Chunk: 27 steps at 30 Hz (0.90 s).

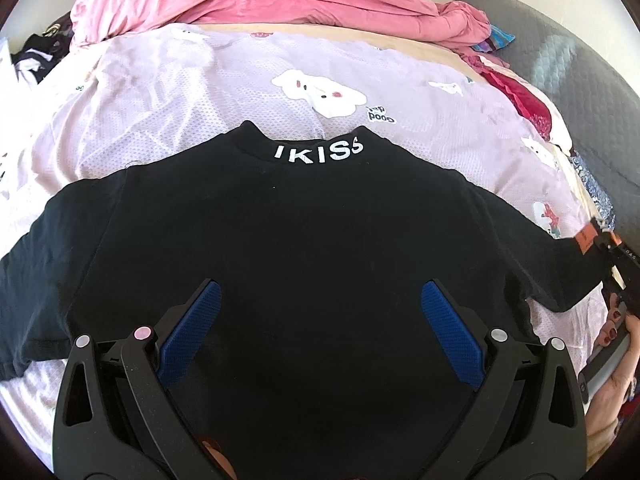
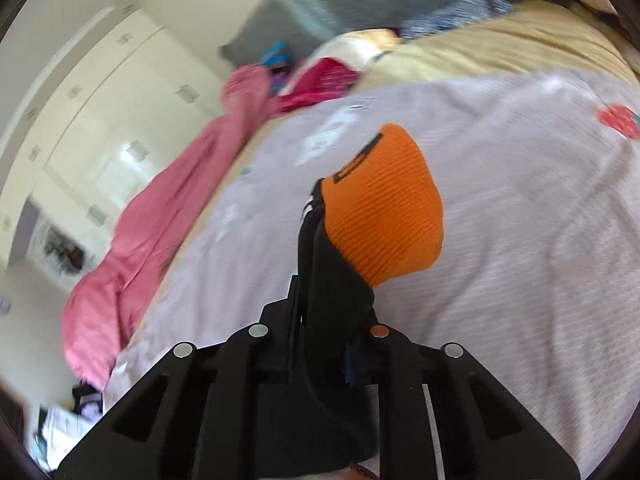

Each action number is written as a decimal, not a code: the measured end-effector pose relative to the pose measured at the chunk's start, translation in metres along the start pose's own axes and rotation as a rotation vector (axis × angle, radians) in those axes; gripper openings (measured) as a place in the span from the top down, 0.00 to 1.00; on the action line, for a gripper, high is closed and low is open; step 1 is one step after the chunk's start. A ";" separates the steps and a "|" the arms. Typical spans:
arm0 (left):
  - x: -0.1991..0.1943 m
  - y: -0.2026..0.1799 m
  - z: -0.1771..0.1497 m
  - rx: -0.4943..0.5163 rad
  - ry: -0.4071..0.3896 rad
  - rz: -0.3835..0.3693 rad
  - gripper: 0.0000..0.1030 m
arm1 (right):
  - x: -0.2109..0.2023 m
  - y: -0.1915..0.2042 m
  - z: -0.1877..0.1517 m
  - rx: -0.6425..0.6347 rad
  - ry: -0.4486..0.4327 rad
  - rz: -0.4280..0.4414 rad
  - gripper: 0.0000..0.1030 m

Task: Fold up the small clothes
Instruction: 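Grasp the orange cuff with the right gripper, then lift the sleeve and carry it across the shirt body toward the left gripper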

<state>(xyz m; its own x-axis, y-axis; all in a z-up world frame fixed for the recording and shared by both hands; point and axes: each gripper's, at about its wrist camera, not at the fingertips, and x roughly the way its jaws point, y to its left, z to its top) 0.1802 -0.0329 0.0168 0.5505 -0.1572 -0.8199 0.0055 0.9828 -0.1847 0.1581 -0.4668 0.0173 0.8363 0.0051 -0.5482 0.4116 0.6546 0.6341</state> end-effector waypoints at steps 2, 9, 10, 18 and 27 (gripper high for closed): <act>-0.001 0.003 0.001 -0.011 0.003 -0.006 0.09 | -0.002 0.015 -0.003 -0.043 0.013 0.044 0.87; -0.011 0.022 0.004 -0.083 0.009 -0.071 0.09 | -0.014 0.076 -0.031 -0.193 0.051 0.171 0.87; -0.014 0.024 0.005 -0.087 0.004 -0.075 0.09 | -0.016 0.085 -0.037 -0.213 0.059 0.189 0.87; -0.030 0.046 0.011 -0.135 -0.031 -0.080 0.09 | -0.020 0.147 -0.088 -0.369 0.134 0.293 0.87; -0.035 0.066 0.016 -0.189 -0.035 -0.096 0.09 | -0.016 0.195 -0.153 -0.559 0.235 0.357 0.87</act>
<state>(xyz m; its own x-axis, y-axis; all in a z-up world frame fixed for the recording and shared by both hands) 0.1748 0.0390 0.0414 0.5836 -0.2425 -0.7750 -0.0954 0.9273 -0.3620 0.1698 -0.2236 0.0665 0.7596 0.4141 -0.5016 -0.1745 0.8726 0.4562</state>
